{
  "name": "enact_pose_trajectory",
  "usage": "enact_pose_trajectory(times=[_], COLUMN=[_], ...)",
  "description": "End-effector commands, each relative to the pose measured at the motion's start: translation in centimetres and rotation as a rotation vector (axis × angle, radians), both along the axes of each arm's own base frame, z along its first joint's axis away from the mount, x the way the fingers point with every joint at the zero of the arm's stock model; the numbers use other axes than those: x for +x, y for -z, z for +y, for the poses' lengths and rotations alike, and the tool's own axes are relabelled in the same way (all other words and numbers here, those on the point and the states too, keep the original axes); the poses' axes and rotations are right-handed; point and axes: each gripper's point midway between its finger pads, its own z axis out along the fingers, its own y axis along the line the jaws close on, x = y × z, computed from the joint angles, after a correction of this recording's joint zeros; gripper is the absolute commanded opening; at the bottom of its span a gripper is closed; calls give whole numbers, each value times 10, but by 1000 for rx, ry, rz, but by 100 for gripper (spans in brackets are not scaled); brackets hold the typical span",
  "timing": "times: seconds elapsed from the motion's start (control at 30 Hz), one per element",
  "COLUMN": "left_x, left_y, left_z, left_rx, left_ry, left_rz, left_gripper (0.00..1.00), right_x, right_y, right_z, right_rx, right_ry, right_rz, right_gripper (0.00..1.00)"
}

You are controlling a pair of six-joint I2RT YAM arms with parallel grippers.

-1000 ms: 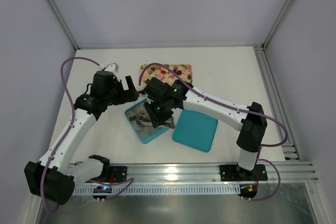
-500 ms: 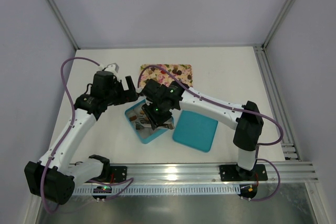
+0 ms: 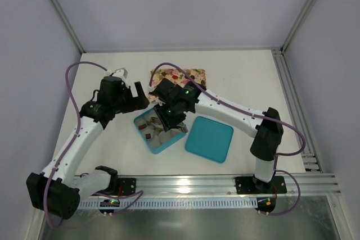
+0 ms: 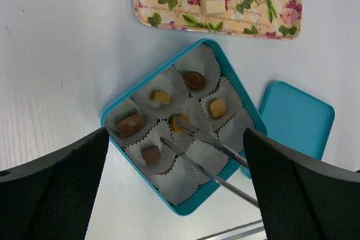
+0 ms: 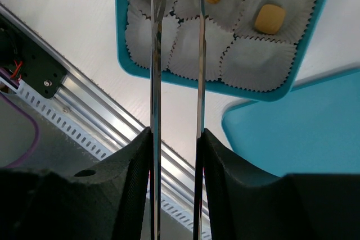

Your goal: Pack the chocolate

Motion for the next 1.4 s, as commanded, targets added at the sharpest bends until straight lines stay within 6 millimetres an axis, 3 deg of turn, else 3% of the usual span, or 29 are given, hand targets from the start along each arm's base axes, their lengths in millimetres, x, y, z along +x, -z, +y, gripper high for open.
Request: enact_pose_trajectory(times=[0.0, 0.1, 0.27, 0.47, 0.63, 0.73, 1.03, 1.37], left_x=[2, 3, 3, 3, 4, 5, 6, 7], left_y=[-8, -8, -8, -7, -7, -6, -2, 1], left_z=[-3, -2, -2, 0, 2, 3, 2, 2], left_rx=[-21, -19, -14, -5, 5, 9, 17, 19], left_ry=[2, -2, -2, -5, -7, -14, -12, -14], left_rz=[-32, -34, -34, -36, -38, -37, -24, -13], left_gripper=[100, 100, 100, 100, 100, 100, 100, 100], right_x=[26, 51, 108, 174, 210, 226, 235, 226], right_y=[-49, -60, -69, -58, -54, -40, -5, -1], right_z=[-11, -24, -55, -98, -114, -126, -123, -111], right_rx=[84, 94, 99, 21, -1, -54, -58, -9], right_ry=[49, 106, 235, 383, 440, 470, 452, 439], right_rz=[-108, -142, -197, -254, -277, -273, -205, -182], right_gripper=[42, 42, 42, 42, 42, 42, 42, 42])
